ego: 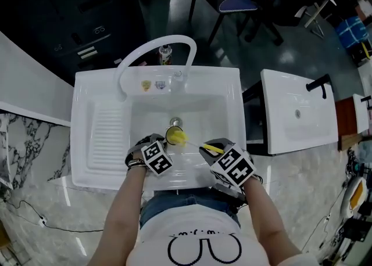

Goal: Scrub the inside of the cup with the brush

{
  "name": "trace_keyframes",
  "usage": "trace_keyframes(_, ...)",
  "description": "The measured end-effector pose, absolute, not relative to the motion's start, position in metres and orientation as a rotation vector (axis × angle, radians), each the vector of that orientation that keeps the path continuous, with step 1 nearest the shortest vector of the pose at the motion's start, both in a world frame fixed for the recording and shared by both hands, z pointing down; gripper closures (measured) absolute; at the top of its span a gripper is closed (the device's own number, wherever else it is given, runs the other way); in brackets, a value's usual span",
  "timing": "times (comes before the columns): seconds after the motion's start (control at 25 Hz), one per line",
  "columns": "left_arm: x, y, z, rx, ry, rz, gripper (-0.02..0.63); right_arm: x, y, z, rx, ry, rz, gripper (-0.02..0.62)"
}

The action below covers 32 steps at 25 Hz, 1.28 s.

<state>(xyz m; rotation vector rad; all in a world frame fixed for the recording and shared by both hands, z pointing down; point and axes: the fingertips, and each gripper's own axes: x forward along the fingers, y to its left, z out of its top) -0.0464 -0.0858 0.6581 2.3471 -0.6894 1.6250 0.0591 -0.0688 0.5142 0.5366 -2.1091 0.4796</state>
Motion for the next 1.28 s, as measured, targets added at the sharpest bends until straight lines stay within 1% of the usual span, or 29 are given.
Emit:
trace_keyframes(0.56, -0.04, -0.082, 0.657, 2.389, -0.641, 1.687, 0.54, 0.039, -0.079, 0.566, 0.554, -2.06, 0.508, 0.557)
trace_keyframes(0.8, -0.04, -0.08, 0.657, 2.381, -0.638, 1.702, 0.54, 0.04, -0.073, 0.552, 0.542, -2.07, 0.445, 0.557)
trace_keyframes(1.08, -0.041, -0.079, 0.657, 2.396, -0.634, 1.727, 0.54, 0.062, -0.076, 0.518, 0.575, -2.105, 0.377, 0.552)
trace_keyframes(1.28, -0.037, -0.077, 0.657, 2.402, -0.623, 1.736, 0.54, 0.063, -0.077, 0.529, 0.565, -2.07, 0.311, 0.551)
